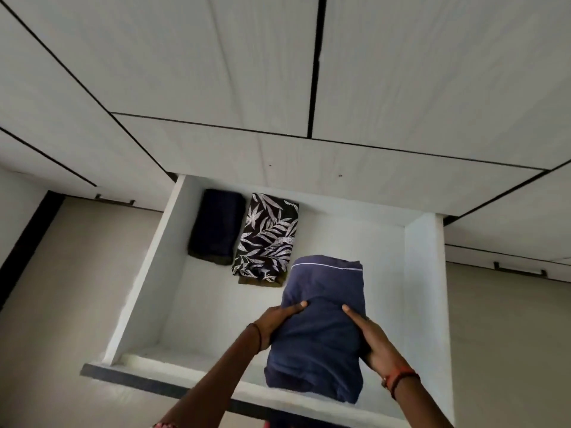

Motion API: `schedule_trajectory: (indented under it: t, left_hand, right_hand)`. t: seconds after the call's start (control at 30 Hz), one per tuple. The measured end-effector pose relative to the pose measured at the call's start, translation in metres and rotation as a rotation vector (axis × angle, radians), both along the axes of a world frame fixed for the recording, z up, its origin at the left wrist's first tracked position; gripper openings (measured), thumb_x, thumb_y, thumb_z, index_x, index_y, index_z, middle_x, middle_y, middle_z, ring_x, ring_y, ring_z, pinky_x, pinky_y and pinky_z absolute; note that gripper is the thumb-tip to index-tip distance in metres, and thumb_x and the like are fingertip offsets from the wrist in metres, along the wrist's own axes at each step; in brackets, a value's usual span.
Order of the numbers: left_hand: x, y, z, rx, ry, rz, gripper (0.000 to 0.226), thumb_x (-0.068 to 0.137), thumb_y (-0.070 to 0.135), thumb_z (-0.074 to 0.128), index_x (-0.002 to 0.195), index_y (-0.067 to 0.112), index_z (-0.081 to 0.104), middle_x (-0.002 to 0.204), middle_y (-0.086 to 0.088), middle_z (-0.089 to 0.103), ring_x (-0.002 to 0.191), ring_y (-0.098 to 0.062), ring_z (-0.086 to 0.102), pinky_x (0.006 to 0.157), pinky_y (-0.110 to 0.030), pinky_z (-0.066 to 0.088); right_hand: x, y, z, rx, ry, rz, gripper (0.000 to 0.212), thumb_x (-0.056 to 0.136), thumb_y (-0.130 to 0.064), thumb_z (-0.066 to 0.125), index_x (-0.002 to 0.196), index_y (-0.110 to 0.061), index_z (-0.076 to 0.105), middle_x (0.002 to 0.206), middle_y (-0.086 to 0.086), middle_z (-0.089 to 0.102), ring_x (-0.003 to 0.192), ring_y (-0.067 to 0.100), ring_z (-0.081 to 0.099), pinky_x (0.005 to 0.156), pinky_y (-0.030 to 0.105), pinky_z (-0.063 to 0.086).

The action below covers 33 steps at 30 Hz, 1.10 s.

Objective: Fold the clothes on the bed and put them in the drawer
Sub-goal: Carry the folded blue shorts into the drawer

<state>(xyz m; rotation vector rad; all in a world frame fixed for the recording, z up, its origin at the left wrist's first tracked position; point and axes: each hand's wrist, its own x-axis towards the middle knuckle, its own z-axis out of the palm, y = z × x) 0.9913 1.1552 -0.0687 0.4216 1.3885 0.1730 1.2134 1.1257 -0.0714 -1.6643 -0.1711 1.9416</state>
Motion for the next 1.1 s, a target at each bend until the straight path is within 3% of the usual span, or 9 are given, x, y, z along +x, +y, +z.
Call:
schedule_trajectory:
  t: [0.27, 0.4, 0.5, 0.63, 0.77, 0.83, 1.0, 1.1]
  left_hand:
    - [0.029, 0.07, -0.098, 0.145, 0.014, 0.261, 0.086, 0.042, 0.052, 0.092, 0.117, 0.021, 0.064, 0.115, -0.002, 0.069, 0.105, -0.021, 0.065, 0.098, -0.038, 0.05]
    - [0.046, 0.112, -0.12, 0.208, 0.016, 0.324, 0.069, 0.049, 0.042, 0.089, 0.11, 0.018, 0.068, 0.108, -0.003, 0.071, 0.103, -0.022, 0.065, 0.098, -0.037, 0.049]
    - [0.056, 0.129, -0.139, 0.237, 0.018, 0.365, 0.06, 0.053, 0.037, 0.087, 0.107, 0.018, 0.069, 0.107, -0.004, 0.071, 0.103, -0.024, 0.065, 0.099, -0.039, 0.048]
    - [0.057, 0.143, -0.159, 0.254, 0.077, 0.381, 0.059, 0.058, 0.043, 0.083, 0.108, 0.016, 0.068, 0.109, -0.005, 0.07, 0.104, -0.023, 0.064, 0.1, -0.038, 0.048]
    - [0.058, 0.155, -0.172, 0.288, 0.166, 0.315, 0.043, 0.079, 0.029, 0.075, 0.113, 0.007, 0.063, 0.114, -0.01, 0.066, 0.106, -0.025, 0.062, 0.096, -0.029, 0.047]
    - [0.063, 0.161, -0.177, 0.307, 0.29, 0.221, 0.046, 0.082, 0.03, 0.073, 0.116, 0.002, 0.061, 0.117, -0.015, 0.064, 0.109, -0.028, 0.06, 0.091, -0.026, 0.045]
    - [0.072, 0.16, -0.171, 0.279, 0.463, 0.043, 0.066, 0.085, 0.04, 0.066, 0.134, 0.0, 0.045, 0.133, -0.021, 0.053, 0.124, -0.036, 0.049, 0.103, -0.036, 0.039]
    - [0.073, 0.142, -0.158, 0.282, 0.541, -0.032, 0.071, 0.089, 0.04, 0.06, 0.145, 0.007, 0.031, 0.143, -0.019, 0.042, 0.132, -0.035, 0.04, 0.11, -0.04, 0.031]
  right_hand:
    - [0.024, 0.087, -0.078, 0.12, -0.038, 0.035, 0.045, 0.081, -0.029, 0.07, 0.123, -0.015, 0.059, 0.117, 0.0, 0.068, 0.112, 0.02, 0.06, 0.081, 0.032, 0.051]
    - [0.034, 0.127, -0.105, 0.167, -0.045, 0.037, 0.055, 0.075, -0.032, 0.073, 0.125, -0.017, 0.057, 0.122, -0.001, 0.065, 0.113, 0.018, 0.059, 0.079, 0.028, 0.051]
    - [0.045, 0.146, -0.126, 0.177, -0.074, 0.045, 0.043, 0.087, -0.016, 0.065, 0.127, -0.015, 0.051, 0.125, 0.004, 0.061, 0.109, 0.018, 0.059, 0.082, 0.031, 0.051]
    - [0.053, 0.16, -0.149, 0.205, -0.077, 0.089, 0.052, 0.088, 0.001, 0.06, 0.134, -0.018, 0.043, 0.13, 0.009, 0.058, 0.117, 0.027, 0.055, 0.091, 0.039, 0.049]
    - [0.051, 0.164, -0.161, 0.218, -0.128, 0.09, 0.057, 0.085, 0.004, 0.063, 0.134, -0.018, 0.044, 0.128, 0.01, 0.057, 0.115, 0.027, 0.057, 0.082, 0.035, 0.054]
    - [0.051, 0.162, -0.166, 0.213, -0.175, 0.077, 0.057, 0.083, 0.004, 0.065, 0.131, -0.018, 0.046, 0.126, 0.01, 0.058, 0.111, 0.026, 0.059, 0.079, 0.034, 0.053]
    - [0.037, 0.159, -0.169, 0.176, -0.415, 0.116, 0.052, 0.084, 0.0, 0.066, 0.132, -0.011, 0.047, 0.126, 0.012, 0.058, 0.112, 0.029, 0.058, 0.094, 0.045, 0.051]
    - [0.021, 0.15, -0.158, 0.068, -0.573, 0.132, 0.052, 0.089, -0.013, 0.062, 0.136, -0.005, 0.041, 0.132, 0.016, 0.054, 0.115, 0.034, 0.055, 0.099, 0.047, 0.047]
